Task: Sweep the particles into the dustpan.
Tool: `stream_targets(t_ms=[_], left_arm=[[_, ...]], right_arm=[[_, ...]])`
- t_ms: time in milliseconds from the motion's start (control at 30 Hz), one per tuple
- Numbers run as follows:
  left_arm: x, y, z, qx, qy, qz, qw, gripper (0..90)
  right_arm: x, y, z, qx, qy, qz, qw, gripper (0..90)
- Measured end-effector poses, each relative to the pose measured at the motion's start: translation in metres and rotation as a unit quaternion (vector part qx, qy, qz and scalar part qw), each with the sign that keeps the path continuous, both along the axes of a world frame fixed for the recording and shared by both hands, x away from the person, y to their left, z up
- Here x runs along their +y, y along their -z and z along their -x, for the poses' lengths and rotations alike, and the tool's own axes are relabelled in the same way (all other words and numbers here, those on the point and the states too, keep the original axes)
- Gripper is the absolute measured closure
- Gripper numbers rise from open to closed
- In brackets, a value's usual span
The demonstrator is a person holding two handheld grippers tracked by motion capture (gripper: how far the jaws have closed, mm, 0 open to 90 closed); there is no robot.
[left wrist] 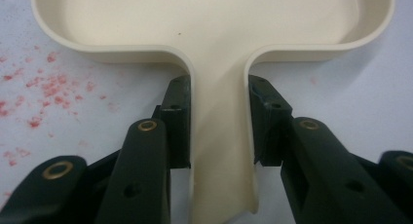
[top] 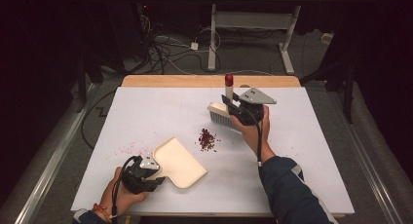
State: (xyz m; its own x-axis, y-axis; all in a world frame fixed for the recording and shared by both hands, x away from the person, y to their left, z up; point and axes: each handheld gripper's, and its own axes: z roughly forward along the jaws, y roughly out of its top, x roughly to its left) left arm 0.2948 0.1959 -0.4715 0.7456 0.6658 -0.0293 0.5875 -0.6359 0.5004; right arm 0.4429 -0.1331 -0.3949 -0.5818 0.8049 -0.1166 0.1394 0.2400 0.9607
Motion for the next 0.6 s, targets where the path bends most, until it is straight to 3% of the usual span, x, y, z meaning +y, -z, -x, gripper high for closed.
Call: stream_targets(t_ms=[100,200,300,400,533,600], left_arm=[[-0.001,0.001,-0.001,0.003,0.000,-0.001,1.0000,64.2],[-0.003,0.001,-0.002,0.001,0.000,0.000,1.0000,64.2],[-0.004,0.001,-0.002,0.001,0.002,0.000,1.0000,64.2],[-0.004,0.002,-0.003,0.003,0.000,0.004,1.0000,64.1],[-0.006,0.001,-0.004,0.005,-0.003,0.000,1.0000,64.2],[-0.008,0.001,-0.005,0.006,-0.005,0.001,1.0000,64.2]], right_arm=[[0.003,0.006,-0.006,0.000,-0.002,0.002,1.0000,70.8],[0.005,0.011,-0.007,0.007,-0.006,-0.011,0.9999,70.8],[0.009,0.013,-0.002,0.012,-0.014,-0.025,0.9995,70.8],[0.014,0.015,0.004,0.013,-0.017,-0.022,0.9995,70.7],[0.024,0.015,0.013,0.019,-0.037,-0.019,0.9989,70.6],[0.027,0.017,0.021,0.026,-0.050,-0.030,0.9980,70.5]])
